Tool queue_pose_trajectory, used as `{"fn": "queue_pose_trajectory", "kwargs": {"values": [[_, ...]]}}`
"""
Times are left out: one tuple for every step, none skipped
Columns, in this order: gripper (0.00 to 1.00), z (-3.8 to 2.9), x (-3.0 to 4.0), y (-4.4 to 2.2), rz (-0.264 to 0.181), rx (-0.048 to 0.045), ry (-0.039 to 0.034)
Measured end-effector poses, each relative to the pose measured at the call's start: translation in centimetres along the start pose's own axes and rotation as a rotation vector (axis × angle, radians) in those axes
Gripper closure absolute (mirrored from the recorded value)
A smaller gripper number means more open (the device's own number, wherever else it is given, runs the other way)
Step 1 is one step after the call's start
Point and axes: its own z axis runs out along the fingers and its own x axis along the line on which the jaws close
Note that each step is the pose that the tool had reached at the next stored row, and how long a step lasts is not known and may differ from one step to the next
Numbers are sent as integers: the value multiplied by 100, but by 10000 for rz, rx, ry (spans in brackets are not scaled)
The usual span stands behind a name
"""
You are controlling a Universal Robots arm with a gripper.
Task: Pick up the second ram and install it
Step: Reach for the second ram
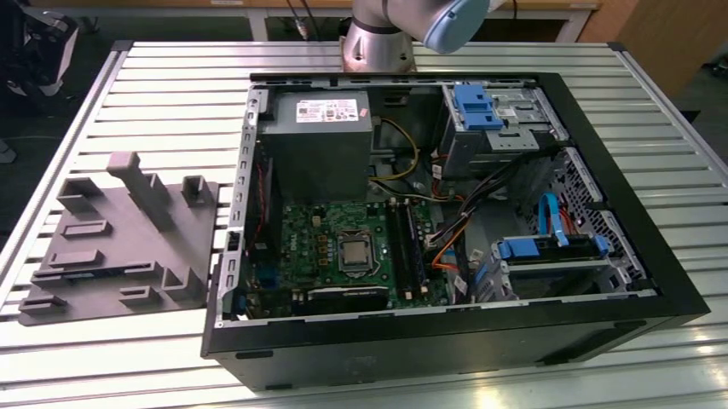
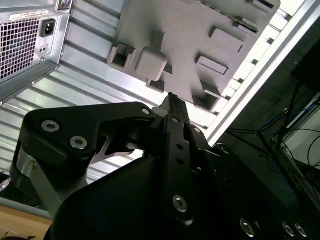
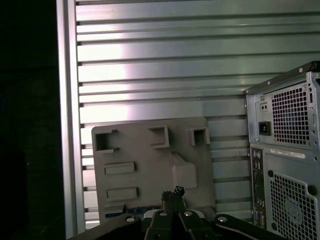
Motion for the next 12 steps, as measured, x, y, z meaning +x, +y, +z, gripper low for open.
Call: {"fn": "queue_pose_trajectory", "kwargs": {"values": [[89, 0, 2, -1, 0, 0, 0], [89, 0, 4, -2, 0, 0, 0], [89, 0, 6, -3, 0, 0, 0], [89, 0, 7, -4, 0, 0, 0], [89, 0, 9, -5, 0, 0, 0], [89, 0, 11, -6, 0, 0, 0], [89, -1, 12, -7, 0, 0, 0], [89, -1, 14, -8, 1, 0, 1], [89, -1, 16, -9, 0, 1, 1], [89, -1, 28, -16, 0, 0, 1], [89, -1, 40, -23, 0, 0, 0], [89, -1, 41, -24, 0, 0, 0]]}}
